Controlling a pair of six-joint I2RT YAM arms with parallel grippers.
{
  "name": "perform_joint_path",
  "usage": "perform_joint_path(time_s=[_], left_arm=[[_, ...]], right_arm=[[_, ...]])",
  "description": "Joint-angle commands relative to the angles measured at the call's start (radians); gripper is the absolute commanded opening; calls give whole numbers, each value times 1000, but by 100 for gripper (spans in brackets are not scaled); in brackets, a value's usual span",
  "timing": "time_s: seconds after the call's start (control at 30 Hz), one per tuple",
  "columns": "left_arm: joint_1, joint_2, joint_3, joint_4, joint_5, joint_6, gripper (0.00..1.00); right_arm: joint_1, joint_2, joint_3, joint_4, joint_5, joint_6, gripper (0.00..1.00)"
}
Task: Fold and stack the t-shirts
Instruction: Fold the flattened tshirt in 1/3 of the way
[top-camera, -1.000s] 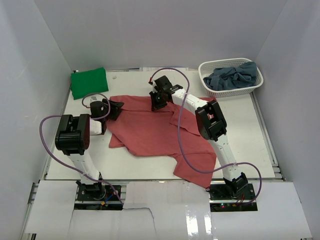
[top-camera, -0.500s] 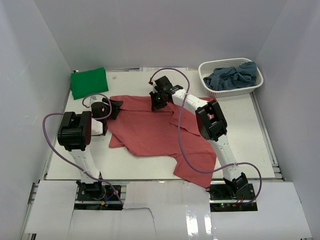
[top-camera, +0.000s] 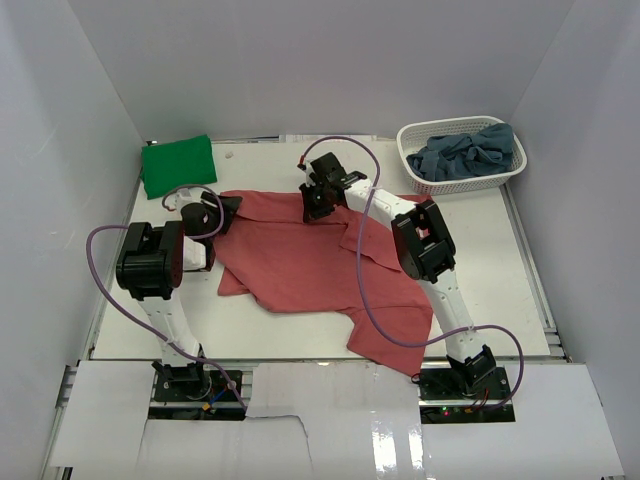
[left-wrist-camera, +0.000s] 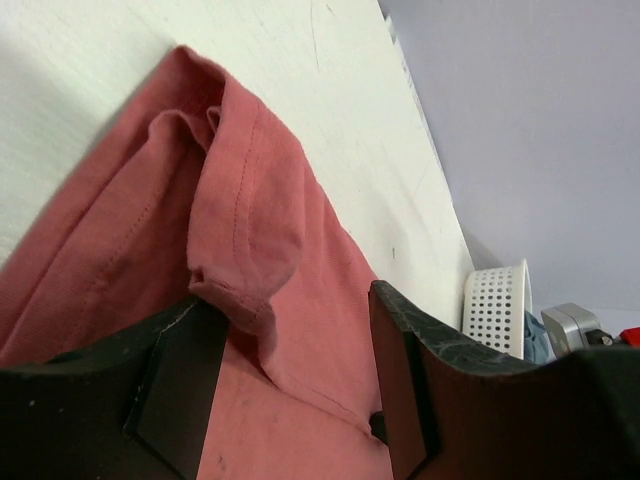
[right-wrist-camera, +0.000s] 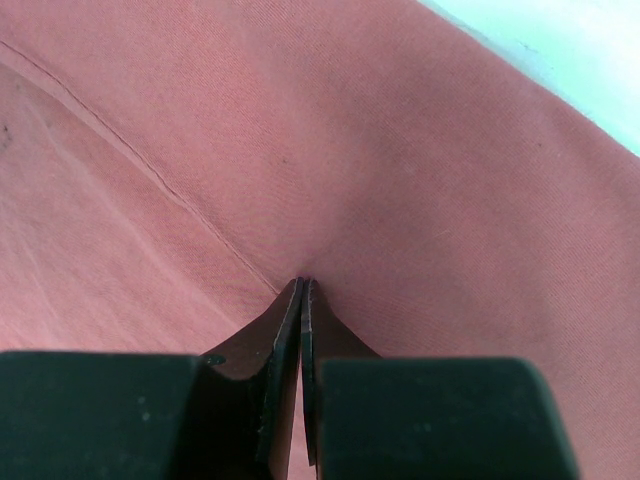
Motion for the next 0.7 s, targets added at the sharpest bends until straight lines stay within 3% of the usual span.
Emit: perform_joint_path(time_s=[0.0, 0.27, 0.5, 0.67], left_arm=[[4, -54, 17, 54, -46, 61, 67], [34, -65, 17, 80, -66, 64, 67], [146, -91, 9, 91, -45, 92, 67], [191, -86, -14, 137, 6, 72, 52]], right_arm=[[-4, -25, -42, -64, 19, -22, 8], [-4, -40, -68, -62, 27, -29, 8], [-7, -46, -82, -62, 27, -36, 8], [-8, -48, -86, -64, 27, -37, 8]])
